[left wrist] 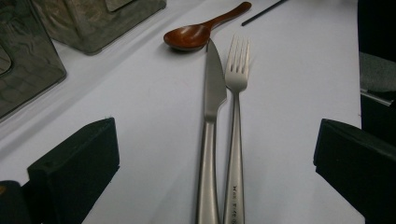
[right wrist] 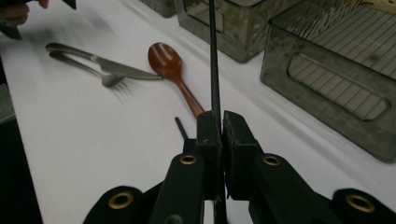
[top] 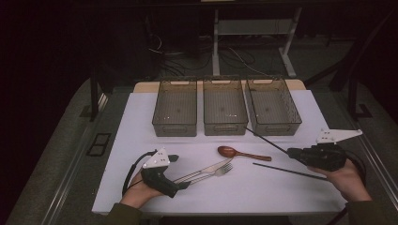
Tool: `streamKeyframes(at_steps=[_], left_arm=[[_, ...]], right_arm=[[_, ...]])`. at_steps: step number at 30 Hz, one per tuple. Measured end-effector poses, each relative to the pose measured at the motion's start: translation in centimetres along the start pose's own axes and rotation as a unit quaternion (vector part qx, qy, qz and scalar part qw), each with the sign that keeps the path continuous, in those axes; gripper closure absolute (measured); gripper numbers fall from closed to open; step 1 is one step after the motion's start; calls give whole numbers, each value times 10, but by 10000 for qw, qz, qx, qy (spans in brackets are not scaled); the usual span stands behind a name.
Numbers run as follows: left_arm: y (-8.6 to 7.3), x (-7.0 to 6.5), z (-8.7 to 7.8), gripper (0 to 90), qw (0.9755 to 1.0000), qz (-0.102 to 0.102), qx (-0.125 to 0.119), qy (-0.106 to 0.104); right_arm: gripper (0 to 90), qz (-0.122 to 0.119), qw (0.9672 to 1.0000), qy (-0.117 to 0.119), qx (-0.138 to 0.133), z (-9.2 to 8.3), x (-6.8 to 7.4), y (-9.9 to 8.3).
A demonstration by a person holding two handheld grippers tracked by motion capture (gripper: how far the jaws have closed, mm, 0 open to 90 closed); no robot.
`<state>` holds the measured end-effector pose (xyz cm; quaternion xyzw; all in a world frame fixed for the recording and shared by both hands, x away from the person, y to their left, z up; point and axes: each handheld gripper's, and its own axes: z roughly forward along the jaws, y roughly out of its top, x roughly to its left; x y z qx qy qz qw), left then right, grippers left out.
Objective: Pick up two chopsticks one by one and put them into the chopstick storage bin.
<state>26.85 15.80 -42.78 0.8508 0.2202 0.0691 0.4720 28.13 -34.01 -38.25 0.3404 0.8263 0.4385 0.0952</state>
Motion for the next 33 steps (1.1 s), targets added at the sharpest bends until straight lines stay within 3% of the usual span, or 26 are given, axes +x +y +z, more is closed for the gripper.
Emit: streamKeyframes(at_steps=[13, 33], left_arm=[[2, -2, 1, 0, 10000, 19, -75, -14], [3, -3, 0, 0, 9998, -83, -165, 13]], right_arm=[[861, 171, 9998, -62, -124, 26, 8, 31], [861, 125, 9996, -202, -173, 69, 20, 76]])
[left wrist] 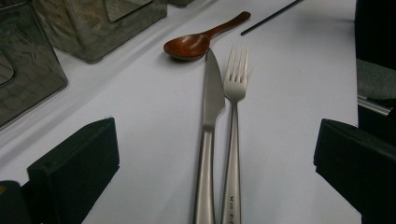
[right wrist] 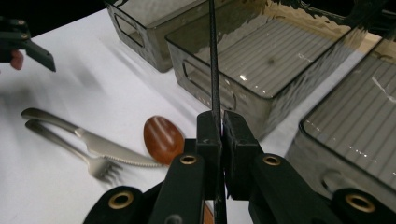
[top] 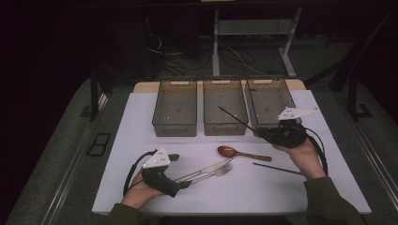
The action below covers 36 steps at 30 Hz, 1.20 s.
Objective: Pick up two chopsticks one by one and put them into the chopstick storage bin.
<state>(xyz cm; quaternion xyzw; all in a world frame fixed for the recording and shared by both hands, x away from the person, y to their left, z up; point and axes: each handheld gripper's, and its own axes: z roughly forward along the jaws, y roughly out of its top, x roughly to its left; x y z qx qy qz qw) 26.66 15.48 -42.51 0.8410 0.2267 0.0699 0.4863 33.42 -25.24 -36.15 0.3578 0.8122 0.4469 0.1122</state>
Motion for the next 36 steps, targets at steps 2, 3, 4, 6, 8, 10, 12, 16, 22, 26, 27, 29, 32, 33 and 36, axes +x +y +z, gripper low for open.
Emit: streamKeyframes(at_steps=[2, 3, 4, 6, 8, 10, 12, 16, 22, 26, 27, 29, 32, 33, 36], left_arm=[[0, 0, 1, 0, 10000, 0, -16, 6], [0, 0, 1, 0, 10000, 1, -10, 6], [0, 0, 1, 0, 10000, 4, -12, 3], [0, 0, 1, 0, 10000, 5, -26, 11], [0, 0, 0, 0, 10000, 22, -30, 16], [0, 0, 0, 0, 10000, 27, -25, 18], [1, 0, 0, 0, 10000, 41, -25, 15], [1, 0, 1, 0, 10000, 8, -76, 8], [1, 1, 1, 0, 10000, 19, -27, 33], [2, 2, 1, 0, 10000, 8, -37, 35], [2, 2, 1, 0, 10000, 3, -41, 37], [2, 2, 1, 0, 10000, 8, -34, 29], [2, 2, 1, 0, 10000, 25, -24, 38], [2, 2, 1, 0, 10000, 18, -22, 37], [2, 2, 2, 0, 10000, 29, -29, 26]], right_arm=[[861, -12, 10000, -42, 20, 5, 2, 6], [861, 23, 10000, -56, -5, 8, 3, 8], [861, 71, 10000, -49, -31, 11, 4, 11], [861, 94, 9999, -102, 2, 18, 6, 17], [861, 97, 9999, -132, 48, 27, 9, 24], [861, 110, 9997, -184, 100, 35, 12, 31], [861, 141, 9997, -194, 100, 42, 12, 39], [861, 201, 9995, -206, 160, 57, 15, 55], [861, 223, 9992, -268, 196, 80, 22, 75], [861, 261, 9987, -315, 295, 95, 26, 86], [861, 222, 9987, -335, 314, 99, 27, 88], [861, 196, 9985, -359, 366, 106, 29, 93], [861, 162, 9983, -385, 411, 116, 33, 101], [861, 154, 9982, -387, 430, 119, 34, 103], [861, 153, 9982, -368, 447, 130, 38, 110]])
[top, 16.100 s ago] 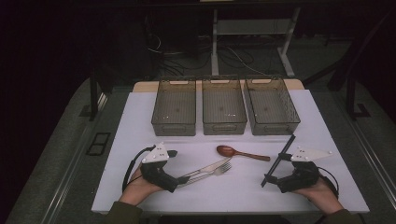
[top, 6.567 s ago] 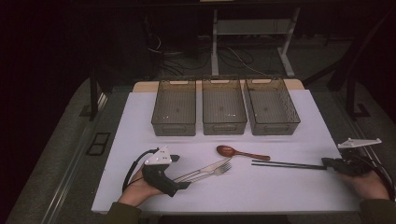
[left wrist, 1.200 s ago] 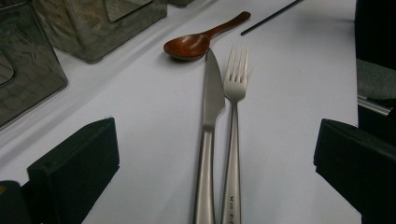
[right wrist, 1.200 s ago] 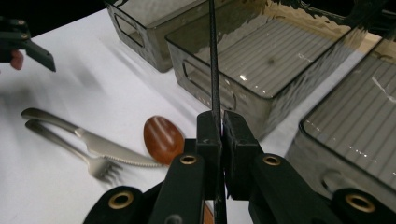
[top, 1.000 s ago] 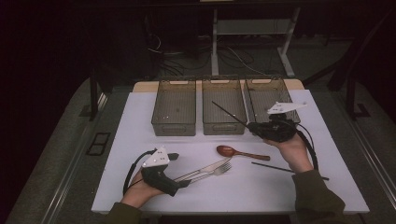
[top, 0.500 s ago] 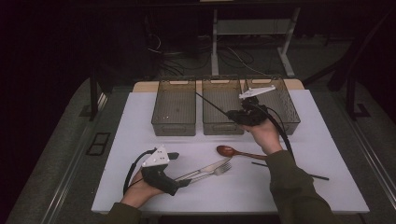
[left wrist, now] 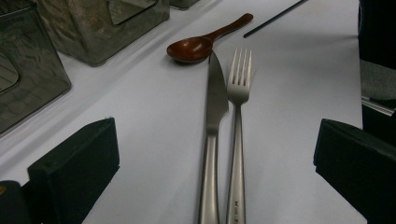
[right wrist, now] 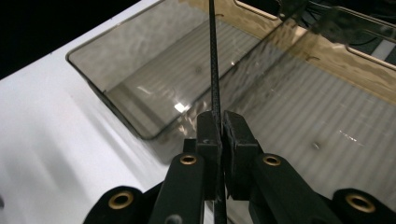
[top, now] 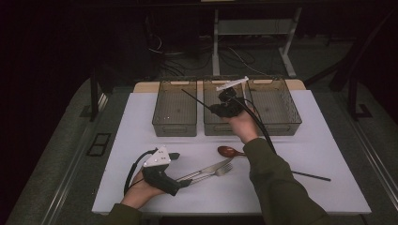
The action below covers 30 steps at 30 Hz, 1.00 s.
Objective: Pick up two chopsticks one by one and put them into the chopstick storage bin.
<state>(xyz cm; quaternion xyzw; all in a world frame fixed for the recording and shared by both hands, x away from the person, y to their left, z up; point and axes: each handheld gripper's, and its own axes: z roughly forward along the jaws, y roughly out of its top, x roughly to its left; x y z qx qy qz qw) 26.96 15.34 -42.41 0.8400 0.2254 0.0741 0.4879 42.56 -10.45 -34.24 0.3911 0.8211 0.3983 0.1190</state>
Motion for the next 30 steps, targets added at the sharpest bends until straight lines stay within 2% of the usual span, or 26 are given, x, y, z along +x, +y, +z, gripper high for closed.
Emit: streamKeyframes(at_steps=[10, 15, 23, 30], left_arm=[[1, 0, 0, 0, 10000, 12, -9, -43], [1, 0, 0, 0, 10000, 6, -31, -69], [1, 0, 0, 0, 9999, -4, -43, -94], [2, 0, 1, 0, 9999, 14, -14, -121]], right_arm=[[861, 41, 9997, -17, 232, 43, 16, 28], [860, 94, 9993, -163, 325, 62, 22, 39], [860, 141, 9985, -194, 488, 88, 31, 46], [858, 100, 9982, -146, 574, 97, 38, 45]])
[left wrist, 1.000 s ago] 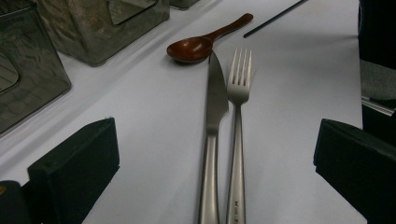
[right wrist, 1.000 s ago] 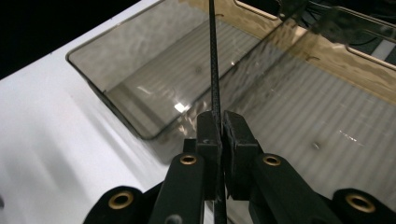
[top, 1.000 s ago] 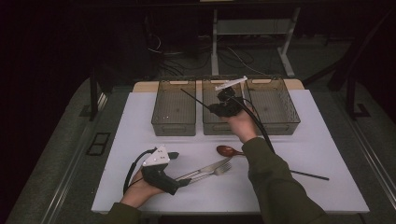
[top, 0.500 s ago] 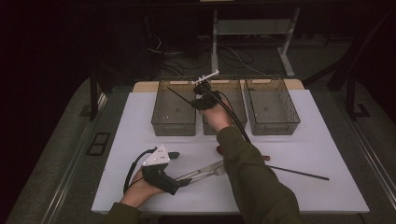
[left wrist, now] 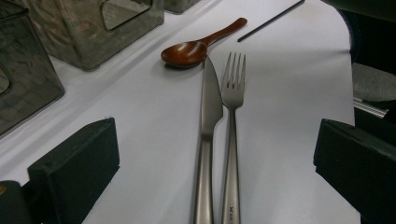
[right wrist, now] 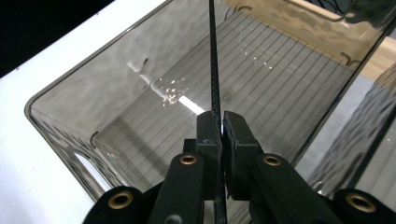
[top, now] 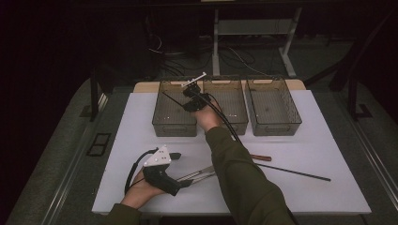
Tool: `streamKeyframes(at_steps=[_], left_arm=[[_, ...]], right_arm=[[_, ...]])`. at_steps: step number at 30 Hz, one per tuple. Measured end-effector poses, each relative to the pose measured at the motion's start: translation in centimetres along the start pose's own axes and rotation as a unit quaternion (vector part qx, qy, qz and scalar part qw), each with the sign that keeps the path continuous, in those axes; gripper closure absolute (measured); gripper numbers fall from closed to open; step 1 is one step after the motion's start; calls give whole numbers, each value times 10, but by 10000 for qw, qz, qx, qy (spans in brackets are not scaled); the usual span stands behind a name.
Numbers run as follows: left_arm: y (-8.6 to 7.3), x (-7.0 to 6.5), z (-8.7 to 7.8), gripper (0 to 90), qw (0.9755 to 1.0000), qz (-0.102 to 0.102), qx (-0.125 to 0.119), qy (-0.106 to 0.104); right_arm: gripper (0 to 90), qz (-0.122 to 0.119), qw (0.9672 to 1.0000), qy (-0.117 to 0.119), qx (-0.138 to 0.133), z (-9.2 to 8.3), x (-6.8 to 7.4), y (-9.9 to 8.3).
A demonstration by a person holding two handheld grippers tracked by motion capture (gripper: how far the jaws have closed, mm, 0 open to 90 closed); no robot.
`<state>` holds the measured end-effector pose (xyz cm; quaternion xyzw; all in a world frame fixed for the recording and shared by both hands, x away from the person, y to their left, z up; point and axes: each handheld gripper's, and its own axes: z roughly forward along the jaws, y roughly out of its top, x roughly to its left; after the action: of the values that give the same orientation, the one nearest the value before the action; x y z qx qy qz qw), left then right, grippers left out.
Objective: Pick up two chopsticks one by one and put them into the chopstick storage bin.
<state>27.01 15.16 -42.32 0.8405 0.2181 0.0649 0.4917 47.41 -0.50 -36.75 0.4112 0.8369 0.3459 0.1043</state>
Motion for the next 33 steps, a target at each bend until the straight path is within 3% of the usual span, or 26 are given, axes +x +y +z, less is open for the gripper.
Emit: streamKeyframes(at_steps=[15, 22, 28, 33], left_arm=[[0, 0, 1, 0, 10000, 8, -23, -29], [0, 0, 1, 0, 10000, 14, 3, -30], [0, 1, 0, 0, 10000, 18, 7, -19], [-1, 0, 0, 0, 10000, 24, 4, 3]], right_arm=[[848, -28, 9999, 104, 111, 12, 3, -2], [711, -56, 9998, 193, -97, 0, 1, 0], [554, -62, 9985, 479, -255, -20, -4, -4], [440, -418, 9953, 799, -348, -45, -8, -16]])
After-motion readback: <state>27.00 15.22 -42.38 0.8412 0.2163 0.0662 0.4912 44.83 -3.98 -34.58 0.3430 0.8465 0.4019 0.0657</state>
